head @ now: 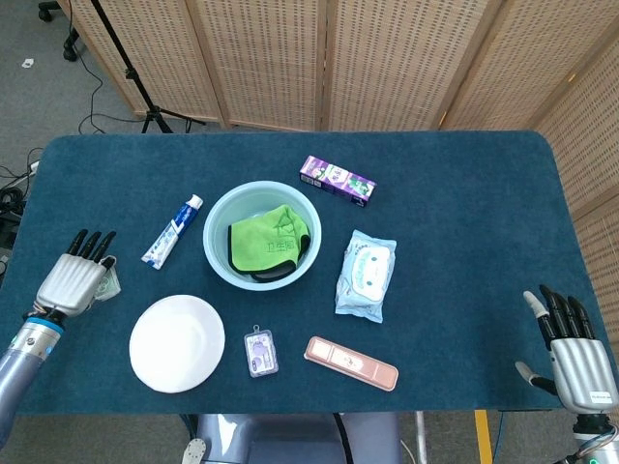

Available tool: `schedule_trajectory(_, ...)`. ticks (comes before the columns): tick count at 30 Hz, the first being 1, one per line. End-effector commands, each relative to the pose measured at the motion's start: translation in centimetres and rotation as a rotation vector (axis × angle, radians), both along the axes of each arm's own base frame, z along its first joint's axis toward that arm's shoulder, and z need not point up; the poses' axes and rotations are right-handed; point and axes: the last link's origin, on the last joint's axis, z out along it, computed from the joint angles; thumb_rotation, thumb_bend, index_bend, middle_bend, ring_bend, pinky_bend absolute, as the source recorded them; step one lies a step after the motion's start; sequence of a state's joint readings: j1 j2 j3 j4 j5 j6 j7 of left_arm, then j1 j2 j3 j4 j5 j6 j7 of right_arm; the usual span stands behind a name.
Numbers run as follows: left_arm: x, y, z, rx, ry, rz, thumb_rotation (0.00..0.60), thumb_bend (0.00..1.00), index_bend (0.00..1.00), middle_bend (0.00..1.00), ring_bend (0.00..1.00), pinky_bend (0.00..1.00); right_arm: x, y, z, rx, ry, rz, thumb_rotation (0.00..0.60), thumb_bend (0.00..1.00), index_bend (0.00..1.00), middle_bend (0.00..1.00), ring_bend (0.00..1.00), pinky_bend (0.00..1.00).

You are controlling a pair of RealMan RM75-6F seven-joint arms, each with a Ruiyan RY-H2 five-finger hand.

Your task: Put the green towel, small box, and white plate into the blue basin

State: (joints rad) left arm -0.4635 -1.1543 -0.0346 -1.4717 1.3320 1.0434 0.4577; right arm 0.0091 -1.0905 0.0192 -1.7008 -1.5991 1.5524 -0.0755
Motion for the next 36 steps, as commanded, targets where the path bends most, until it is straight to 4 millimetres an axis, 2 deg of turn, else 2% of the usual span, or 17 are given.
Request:
schedule_trajectory(1, 1.7, 0.9, 0.5, 0.041, -0.041, -0.014, 0.600, 0.31, 0.62, 0.00, 0.00, 0.02, 0.0, 0.0, 0.0, 0.002, 0.000, -0.002, 0.600, 0.16, 0.06, 0.00, 0.00, 0.00)
schedule_trajectory(18, 14.4, 6.2, -4.2, 0.177, -0.245, -0.119, 0.600, 0.30, 0.64, 0.00, 0.00, 0.02, -0.4, -0.2, 0.7, -0.007, -0.023, -0.027, 0.600, 0.16, 0.06, 0.00, 0.00, 0.00)
schedule_trajectory(21, 15.5, 6.5, -5.1, 0.200, -0.270, -0.127, 0.600, 0.30, 0.64, 0.00, 0.00, 0.02, -0.5, -0.2, 0.9, -0.009, -0.032, -0.029, 0.600, 0.16, 0.06, 0.00, 0.00, 0.00)
schedule_trajectory(29, 18.7, 6.7, -9.1, 0.217, -0.291, -0.166, 0.600, 0.30, 0.64, 0.00, 0.00, 0.02, -0.8, -0.3, 1.5, -0.022, -0.059, -0.038, 0.600, 0.16, 0.06, 0.00, 0.00, 0.00)
schedule_trajectory(36, 20.3, 6.9, -11.2, 0.247, -0.331, -0.180, 0.600, 0.30, 0.64, 0.00, 0.00, 0.02, -1.1, -0.5, 1.8, -0.027, -0.082, -0.043, 0.600, 0.16, 0.06, 0.00, 0.00, 0.00)
